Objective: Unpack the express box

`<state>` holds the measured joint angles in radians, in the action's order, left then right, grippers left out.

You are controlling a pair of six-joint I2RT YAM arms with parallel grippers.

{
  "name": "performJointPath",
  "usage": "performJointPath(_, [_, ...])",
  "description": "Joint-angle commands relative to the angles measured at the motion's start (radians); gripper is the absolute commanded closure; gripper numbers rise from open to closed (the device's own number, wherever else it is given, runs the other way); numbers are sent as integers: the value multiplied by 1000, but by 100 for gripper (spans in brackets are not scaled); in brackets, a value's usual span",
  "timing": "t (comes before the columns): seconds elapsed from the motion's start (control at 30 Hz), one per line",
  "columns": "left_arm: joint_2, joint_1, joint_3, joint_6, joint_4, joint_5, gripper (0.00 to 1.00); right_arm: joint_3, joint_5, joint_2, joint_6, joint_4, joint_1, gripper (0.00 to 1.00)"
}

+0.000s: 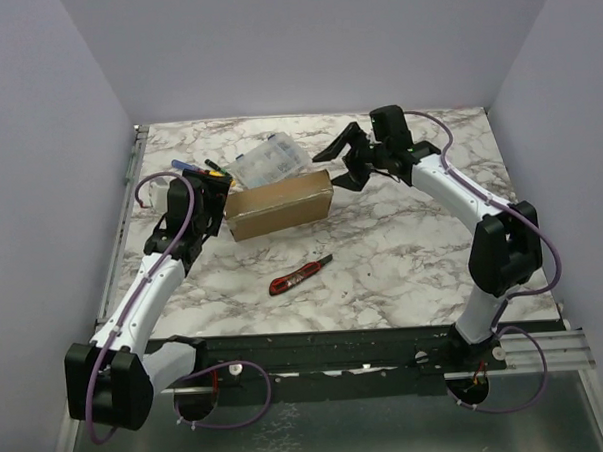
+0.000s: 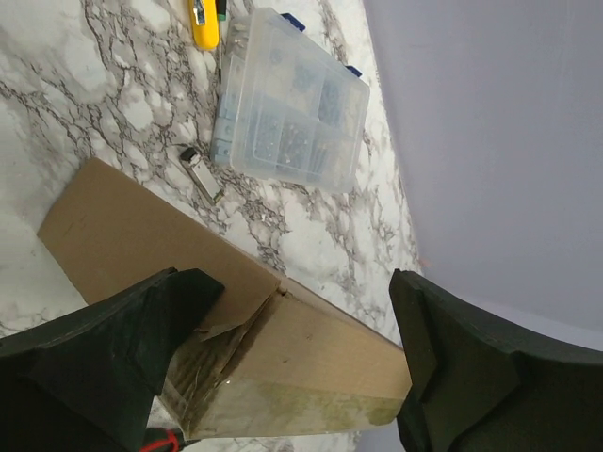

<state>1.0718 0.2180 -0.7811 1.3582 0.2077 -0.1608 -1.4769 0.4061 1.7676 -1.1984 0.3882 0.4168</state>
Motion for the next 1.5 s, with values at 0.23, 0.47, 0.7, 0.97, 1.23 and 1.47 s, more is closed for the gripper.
performJointPath(0.23, [42,-32,-56,-282,39,107,1,-153,112,53,279,-3,16,5])
performJointPath(0.47, [-28,-54,-86,-495,76,48,1,-220,44,46,529,52,7,0])
performJointPath(0.7, [-107,-66,-155,-792,121,97,1,-213,-122,3,786,192,5,0])
performJointPath(0.97, [-154,8,-156,-1045,39,675,9,124,-292,-302,877,107,5,0])
performJointPath(1.23, [-49,532,-136,-1130,42,388,10,502,-309,-646,786,-99,5,0])
performJointPath(1.47, [236,636,-192,-1135,163,275,5,681,-139,-832,671,-75,6,0])
